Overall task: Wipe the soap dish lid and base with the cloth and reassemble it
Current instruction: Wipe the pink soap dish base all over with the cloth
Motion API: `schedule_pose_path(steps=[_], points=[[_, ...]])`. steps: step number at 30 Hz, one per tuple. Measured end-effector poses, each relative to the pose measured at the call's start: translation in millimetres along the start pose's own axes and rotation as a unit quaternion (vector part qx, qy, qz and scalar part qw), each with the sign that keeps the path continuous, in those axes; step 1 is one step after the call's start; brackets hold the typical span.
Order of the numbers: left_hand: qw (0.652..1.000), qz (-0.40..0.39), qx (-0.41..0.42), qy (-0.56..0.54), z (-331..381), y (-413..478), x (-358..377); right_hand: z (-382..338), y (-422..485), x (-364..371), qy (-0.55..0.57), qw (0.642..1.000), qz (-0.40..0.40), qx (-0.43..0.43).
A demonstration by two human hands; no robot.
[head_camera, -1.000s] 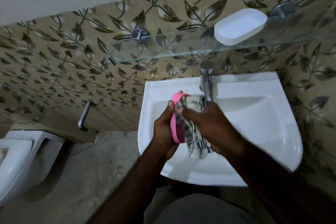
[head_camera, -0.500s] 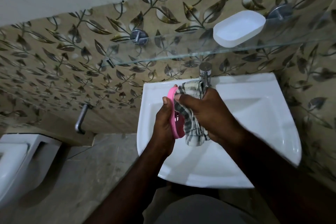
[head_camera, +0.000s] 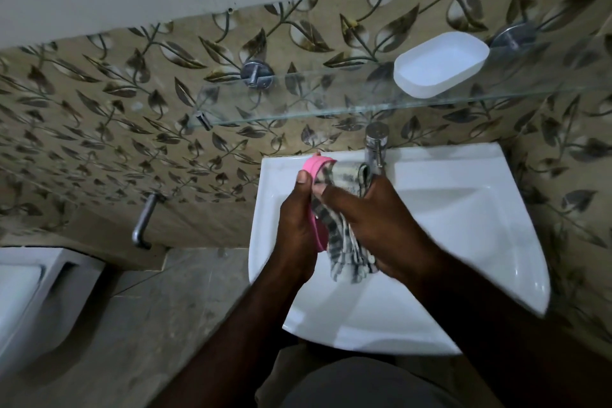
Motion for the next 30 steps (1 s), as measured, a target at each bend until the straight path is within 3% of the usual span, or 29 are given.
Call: schedule_pose_path(steps=[3, 7, 11, 14, 17, 19, 23, 24, 27, 28, 30], points=[[0.999, 0.034, 0.027, 0.025, 16, 9, -12, 21, -17, 3, -0.113, 0.991, -0.073, -0.007], [0.999, 0.042, 0.016, 0.026, 13, 11, -13, 17, -13, -2, -0.250, 0.962, -0.095, -0.050], [1.000, 0.012, 0.029, 0.001, 21, 12, -2, 10, -9, 4, -0.071, 0.994, -0.078, -0.028], [0.999, 0.027, 0.044, -0.012, 29, 16, -6, 13, -13, 5, -0.102, 0.989, -0.071, -0.082], [0.999, 0.027, 0.016, -0.032, 28, 21, -9, 13, -5, -6, -0.307, 0.928, -0.071, -0.200], [1.000, 0.022, 0.012, -0.019, 27, 21, -6, 14, 3, -10, -0.371, 0.904, -0.067, -0.200], [0.998, 0.052, 0.034, 0.001, 20, 19, -7, 11, -4, 0, -0.243, 0.958, -0.076, -0.133], [0.998, 0.050, 0.034, -0.003, 21, 18, -6, 11, -8, 1, -0.242, 0.955, -0.075, -0.154], [0.999, 0.033, 0.028, -0.007, 24, 16, -4, 14, -10, -2, -0.370, 0.896, -0.097, -0.228], [0.999, 0.030, 0.021, -0.008, 23, 18, -6, 16, -8, -6, -0.424, 0.868, -0.102, -0.236], [0.999, 0.034, 0.017, -0.003, 20, 19, -9, 18, -1, -14, -0.473, 0.847, -0.092, -0.224]])
Point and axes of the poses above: each hand's wrist, its own y-axis towards the middle knuckle, its own x-axis out of the palm, z = x × y, the point moved 7 cm from there along y, towards the middle knuckle, and after that the axes turned 5 degrees about z, right-handed, at the moved point
